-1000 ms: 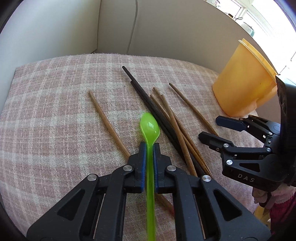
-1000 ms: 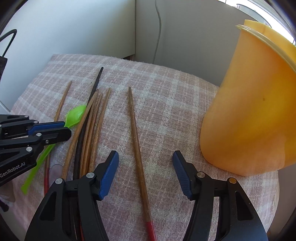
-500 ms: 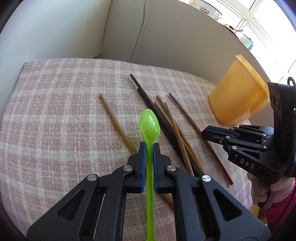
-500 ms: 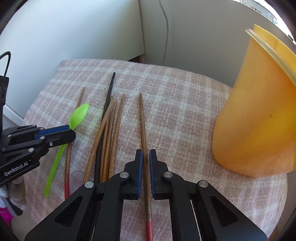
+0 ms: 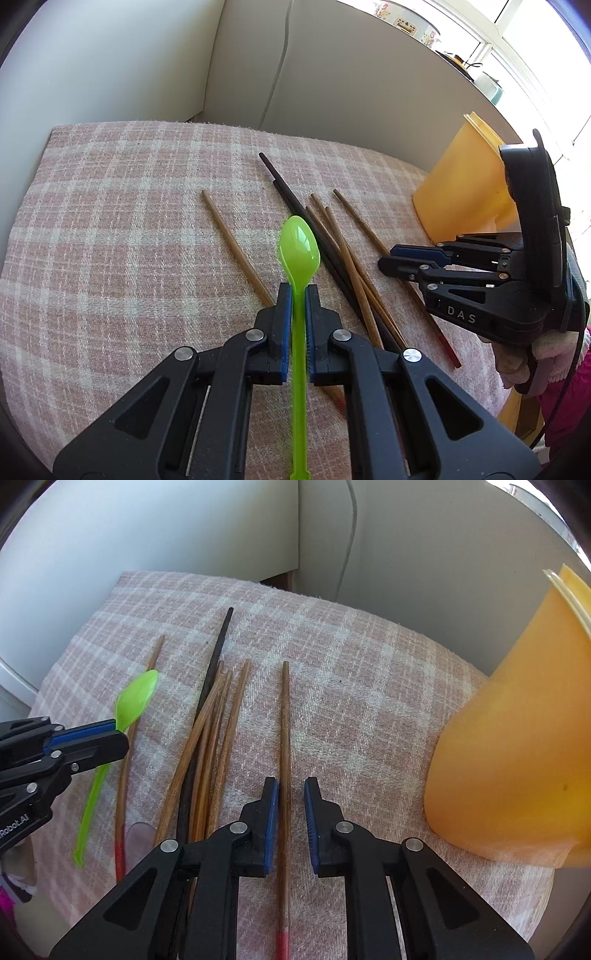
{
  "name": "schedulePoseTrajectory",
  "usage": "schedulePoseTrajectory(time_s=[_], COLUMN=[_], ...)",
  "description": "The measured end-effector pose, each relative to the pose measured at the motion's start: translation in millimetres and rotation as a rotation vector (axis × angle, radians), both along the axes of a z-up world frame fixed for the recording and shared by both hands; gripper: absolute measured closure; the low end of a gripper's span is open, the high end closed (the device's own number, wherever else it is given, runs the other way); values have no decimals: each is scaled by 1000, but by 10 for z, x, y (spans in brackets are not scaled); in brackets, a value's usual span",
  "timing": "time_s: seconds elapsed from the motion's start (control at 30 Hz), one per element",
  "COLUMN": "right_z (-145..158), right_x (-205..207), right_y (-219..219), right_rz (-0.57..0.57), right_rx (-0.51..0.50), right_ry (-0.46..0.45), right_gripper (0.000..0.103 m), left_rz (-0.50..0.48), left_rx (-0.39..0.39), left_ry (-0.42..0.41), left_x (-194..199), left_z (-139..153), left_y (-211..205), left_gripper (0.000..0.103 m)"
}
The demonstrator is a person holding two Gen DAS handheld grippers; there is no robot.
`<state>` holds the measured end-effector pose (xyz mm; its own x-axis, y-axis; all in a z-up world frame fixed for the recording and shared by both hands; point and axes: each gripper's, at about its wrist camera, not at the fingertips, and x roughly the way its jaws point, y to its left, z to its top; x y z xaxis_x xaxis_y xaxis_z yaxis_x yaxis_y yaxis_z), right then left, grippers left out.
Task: Organize utensils
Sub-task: 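Lift the green spoon with the left tool while the right tool grasps and lifts a red-tipped chopstick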
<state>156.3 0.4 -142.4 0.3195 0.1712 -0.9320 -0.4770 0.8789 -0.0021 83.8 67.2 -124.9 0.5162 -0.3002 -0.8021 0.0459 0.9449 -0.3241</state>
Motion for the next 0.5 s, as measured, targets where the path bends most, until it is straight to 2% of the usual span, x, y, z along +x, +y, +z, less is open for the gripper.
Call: schedulePoseTrajectory(time_s=[0.1, 0.17, 0.23, 0.5], right_z=[3, 14, 52, 567], right_x=[25, 29, 4, -297], right_y=[38, 46, 34, -211], right_rz=[6, 11, 9, 0], right_rx=[-1, 12, 26, 174], right_ry=[-13, -6, -13, -102], right_gripper=[89, 98, 98, 98], left_rz=[0, 1, 2, -4], left_rx=[0, -3, -5, -11], left_ry=[-8, -20, -36, -143], left_x=[3, -11, -32, -158], left_z=[14, 59, 122, 530], left_y=[-26, -27, -9, 12], left_gripper=[98, 98, 98, 98])
